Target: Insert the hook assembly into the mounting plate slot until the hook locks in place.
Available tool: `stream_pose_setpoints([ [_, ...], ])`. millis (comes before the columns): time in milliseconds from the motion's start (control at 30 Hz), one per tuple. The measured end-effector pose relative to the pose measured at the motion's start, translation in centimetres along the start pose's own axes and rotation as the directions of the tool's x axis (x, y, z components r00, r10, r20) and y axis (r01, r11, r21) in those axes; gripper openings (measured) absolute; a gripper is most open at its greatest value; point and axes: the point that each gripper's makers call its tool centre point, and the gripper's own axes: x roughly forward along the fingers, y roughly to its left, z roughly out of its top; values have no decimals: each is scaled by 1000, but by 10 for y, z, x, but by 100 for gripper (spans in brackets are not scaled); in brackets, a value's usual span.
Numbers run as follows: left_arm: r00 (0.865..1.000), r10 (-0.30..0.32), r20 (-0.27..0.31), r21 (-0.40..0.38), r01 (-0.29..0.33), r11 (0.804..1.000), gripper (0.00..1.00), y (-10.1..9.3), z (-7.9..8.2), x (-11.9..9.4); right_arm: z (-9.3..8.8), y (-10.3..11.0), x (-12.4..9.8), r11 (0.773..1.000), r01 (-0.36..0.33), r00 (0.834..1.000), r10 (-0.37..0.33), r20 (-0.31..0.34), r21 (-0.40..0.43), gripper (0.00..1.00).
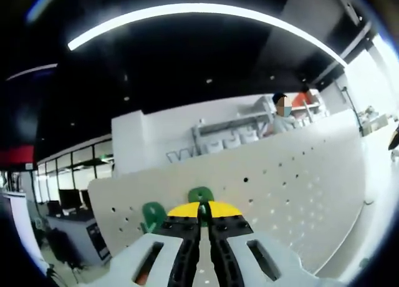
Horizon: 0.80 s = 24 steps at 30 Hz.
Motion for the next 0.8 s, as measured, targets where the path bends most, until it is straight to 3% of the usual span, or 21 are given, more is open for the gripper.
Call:
stream_pose_setpoints([
  [433, 998, 54, -27, 68, -52, 996, 3, -1, -5, 3, 0, -2, -1, 1000, 1, 1000, -1, 6, 6, 68],
  [700, 999, 49, -9, 50, -48, 998, 4, 0, -4, 3, -2, -4, -3, 1000, 4, 1000, -4, 2, 7, 68],
  [800, 999, 51, -4, 8, -51, 999, 4, 0, -4, 2, -3, -4, -2, 1000, 5, 1000, -5, 2, 8, 68],
])
